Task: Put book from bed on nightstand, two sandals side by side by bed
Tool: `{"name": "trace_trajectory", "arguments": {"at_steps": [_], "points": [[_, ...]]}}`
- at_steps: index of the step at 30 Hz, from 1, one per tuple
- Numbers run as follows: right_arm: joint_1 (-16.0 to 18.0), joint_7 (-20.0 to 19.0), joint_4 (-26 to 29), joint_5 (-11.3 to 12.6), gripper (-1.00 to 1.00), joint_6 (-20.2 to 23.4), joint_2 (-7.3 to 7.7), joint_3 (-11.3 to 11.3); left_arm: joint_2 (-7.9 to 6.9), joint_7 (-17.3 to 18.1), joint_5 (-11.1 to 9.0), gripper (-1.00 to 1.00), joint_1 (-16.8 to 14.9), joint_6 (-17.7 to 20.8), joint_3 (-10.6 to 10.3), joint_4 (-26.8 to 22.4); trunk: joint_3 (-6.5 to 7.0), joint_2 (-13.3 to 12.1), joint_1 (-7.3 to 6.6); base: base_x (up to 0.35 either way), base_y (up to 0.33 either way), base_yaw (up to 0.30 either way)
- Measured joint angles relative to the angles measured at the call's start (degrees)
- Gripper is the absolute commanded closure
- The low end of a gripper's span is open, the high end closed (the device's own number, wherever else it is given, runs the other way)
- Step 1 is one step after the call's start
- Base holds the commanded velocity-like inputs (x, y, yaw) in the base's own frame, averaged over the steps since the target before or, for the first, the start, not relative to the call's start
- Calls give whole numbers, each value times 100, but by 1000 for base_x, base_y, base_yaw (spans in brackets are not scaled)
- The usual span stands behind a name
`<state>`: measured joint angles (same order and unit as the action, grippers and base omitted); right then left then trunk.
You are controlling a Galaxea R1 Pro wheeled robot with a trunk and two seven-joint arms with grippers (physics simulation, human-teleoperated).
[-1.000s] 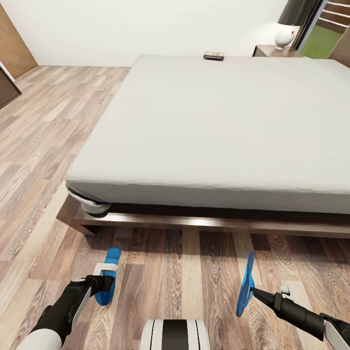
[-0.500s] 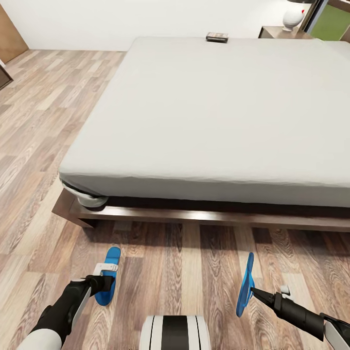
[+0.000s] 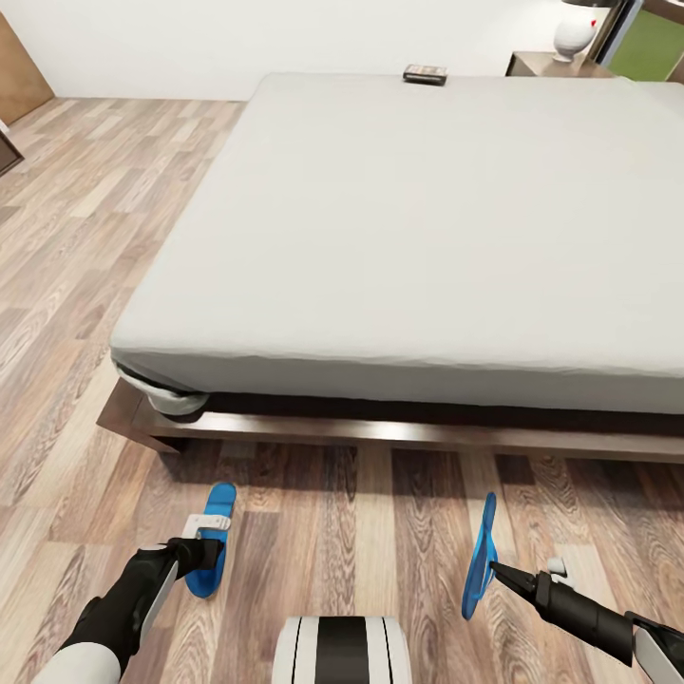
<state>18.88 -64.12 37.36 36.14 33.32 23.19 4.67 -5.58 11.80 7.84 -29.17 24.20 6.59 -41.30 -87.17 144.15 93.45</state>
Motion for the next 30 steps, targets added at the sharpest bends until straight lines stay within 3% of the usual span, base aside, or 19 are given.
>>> {"name": "trace_trajectory", "arguments": {"at_steps": [16, 30], "points": [[0, 0, 0, 1, 100, 0, 0, 0, 0, 0, 0, 100, 0, 0, 0, 0, 0, 0, 1, 6, 75, 0], [-1, 1, -1, -4, 100, -2, 0, -1, 0, 0, 2, 100, 0, 0, 0, 0, -310, 19, 38, 0, 0, 0]]}}
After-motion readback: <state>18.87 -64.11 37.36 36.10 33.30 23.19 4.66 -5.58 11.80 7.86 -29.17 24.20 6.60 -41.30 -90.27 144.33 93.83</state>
